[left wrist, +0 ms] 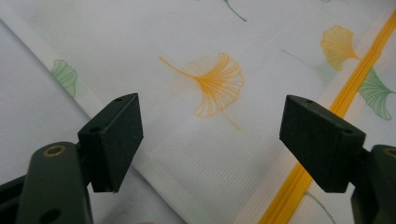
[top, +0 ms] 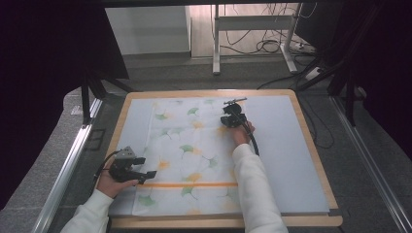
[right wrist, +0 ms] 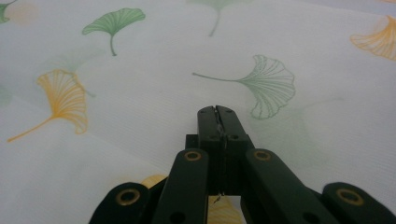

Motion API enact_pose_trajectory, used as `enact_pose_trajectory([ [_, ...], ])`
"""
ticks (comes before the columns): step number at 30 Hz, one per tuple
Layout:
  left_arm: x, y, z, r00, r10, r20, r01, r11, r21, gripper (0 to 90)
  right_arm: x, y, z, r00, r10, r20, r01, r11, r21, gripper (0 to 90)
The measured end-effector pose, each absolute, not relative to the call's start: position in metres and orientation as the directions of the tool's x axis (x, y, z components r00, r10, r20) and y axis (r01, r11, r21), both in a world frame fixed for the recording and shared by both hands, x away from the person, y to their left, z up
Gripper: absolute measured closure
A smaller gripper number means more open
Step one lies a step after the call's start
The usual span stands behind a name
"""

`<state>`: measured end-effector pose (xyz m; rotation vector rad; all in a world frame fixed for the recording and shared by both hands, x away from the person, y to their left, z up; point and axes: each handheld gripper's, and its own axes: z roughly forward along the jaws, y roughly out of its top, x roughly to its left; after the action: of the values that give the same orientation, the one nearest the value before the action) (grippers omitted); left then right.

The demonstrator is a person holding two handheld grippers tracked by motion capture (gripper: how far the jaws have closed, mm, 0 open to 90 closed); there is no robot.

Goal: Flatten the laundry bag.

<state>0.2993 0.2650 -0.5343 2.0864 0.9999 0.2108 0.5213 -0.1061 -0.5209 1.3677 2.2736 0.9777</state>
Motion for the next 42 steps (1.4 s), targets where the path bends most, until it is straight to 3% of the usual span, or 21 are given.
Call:
enact_pose_trajectory([
  [11, 0.3, 0.265, -0.534, 0.676, 0.716, -0.176, 0.581, -0.37, 0.725, 21.3, 0.509, -0.116, -0.516, -0.508, 0.858, 0.078, 0.651, 0.322, 0.688, 88.9],
  [26, 0.297, 0.261, -0.53, 0.682, 0.714, -0.162, 0.558, -0.364, 0.746, 21.8, 0.404, -0.157, -0.469, -0.656, 0.753, 0.057, 0.533, 0.408, 0.741, 87.8],
  [42, 0.295, 0.253, -0.526, 0.69, 0.708, -0.151, 0.542, -0.367, 0.756, 23.3, 0.324, -0.212, -0.49, -0.669, 0.727, 0.154, 0.566, 0.365, 0.739, 87.7],
])
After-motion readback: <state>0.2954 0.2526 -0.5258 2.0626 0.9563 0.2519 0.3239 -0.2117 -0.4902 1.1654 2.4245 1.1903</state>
